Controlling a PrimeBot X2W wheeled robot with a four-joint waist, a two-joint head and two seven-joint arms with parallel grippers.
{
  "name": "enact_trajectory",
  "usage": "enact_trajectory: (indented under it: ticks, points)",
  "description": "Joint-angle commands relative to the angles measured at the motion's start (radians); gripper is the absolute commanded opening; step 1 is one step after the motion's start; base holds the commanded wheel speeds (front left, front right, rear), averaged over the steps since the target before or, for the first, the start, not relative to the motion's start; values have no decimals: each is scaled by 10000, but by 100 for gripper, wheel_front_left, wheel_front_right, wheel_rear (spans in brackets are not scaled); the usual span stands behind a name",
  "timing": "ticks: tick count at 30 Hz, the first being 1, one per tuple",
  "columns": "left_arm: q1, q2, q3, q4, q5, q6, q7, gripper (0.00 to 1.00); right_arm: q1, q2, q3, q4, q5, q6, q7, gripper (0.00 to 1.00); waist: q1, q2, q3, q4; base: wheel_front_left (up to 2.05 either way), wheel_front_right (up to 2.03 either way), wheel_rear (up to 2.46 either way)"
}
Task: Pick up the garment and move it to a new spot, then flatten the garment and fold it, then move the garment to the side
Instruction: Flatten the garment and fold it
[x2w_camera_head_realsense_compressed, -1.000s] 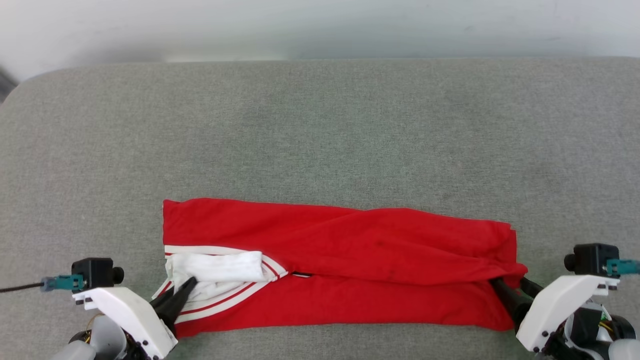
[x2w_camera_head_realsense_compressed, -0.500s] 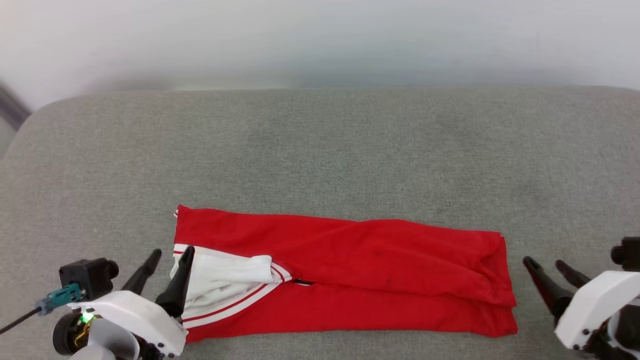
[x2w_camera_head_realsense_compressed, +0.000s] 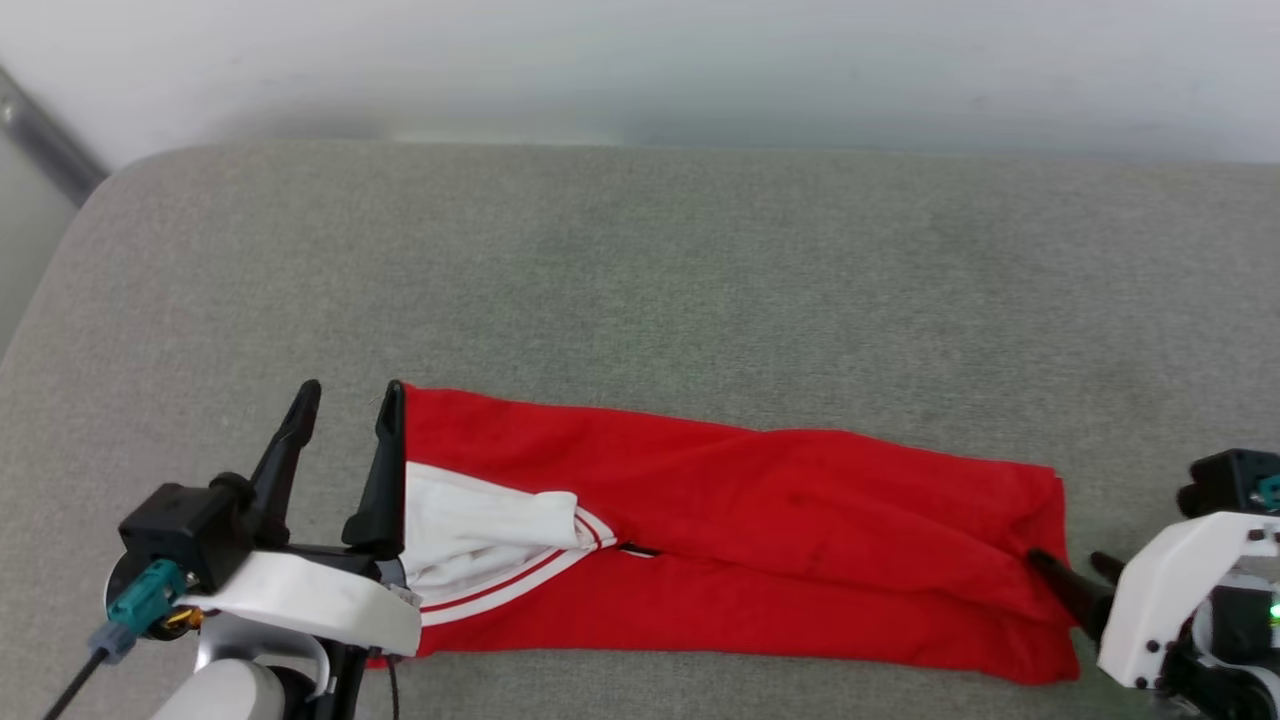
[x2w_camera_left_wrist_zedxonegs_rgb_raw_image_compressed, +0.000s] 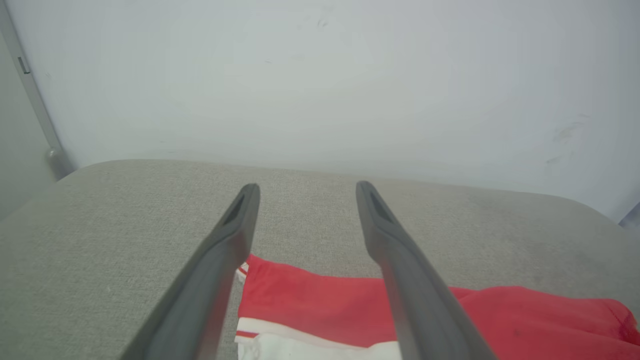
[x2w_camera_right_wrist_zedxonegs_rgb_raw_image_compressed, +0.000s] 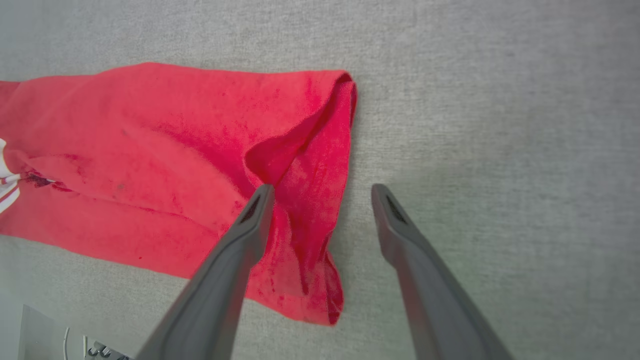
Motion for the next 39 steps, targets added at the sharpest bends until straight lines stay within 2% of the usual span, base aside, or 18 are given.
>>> enact_trajectory:
  ticks: [1,11,12,13,14,22,28,35,39]
  points:
    - [133,-182,116,-154,318,-9,-54,100,-178,125,140,267,117,-4,58,100,-1,0,218,212,0,0,0]
    - [312,-580,377,-159,978,-342,-54,100,-363,380,950,2096,489,-2,187,100,-1,0,422,470,0,0,0]
    - [350,-594,377,-114,998,-357,-52,100,-367,378,999,2184,516,-2,141,45,-1,0,374,464,0,0,0]
    - [371,-618,387,-99,1018,-374,-53,100,-373,424,1063,2254,611,-2,147,28,-1,0,322,443,0,0,0]
    - [372,-635,400,-98,1031,-391,-53,100,-420,456,1106,2274,657,0,81,0,-1,0,280,419,0,0,0]
    - [647,-660,620,-86,1249,-407,-44,100,-810,39,1233,2184,775,-4,-415,0,-1,0,-205,228,0,0,0]
    - [1057,-453,589,-50,1471,-72,35,100,-489,-373,951,1802,803,-5,-728,0,-1,0,-697,-37,0,0,0]
    - [1363,-495,569,-54,1470,-38,10,100,93,-723,-731,1632,591,-5,-680,0,-1,0,-881,-180,0,0,0]
    - [1390,-480,572,-40,1508,-48,1,100,336,-663,-1682,1411,470,-4,-497,0,-1,0,-888,-203,0,0,0]
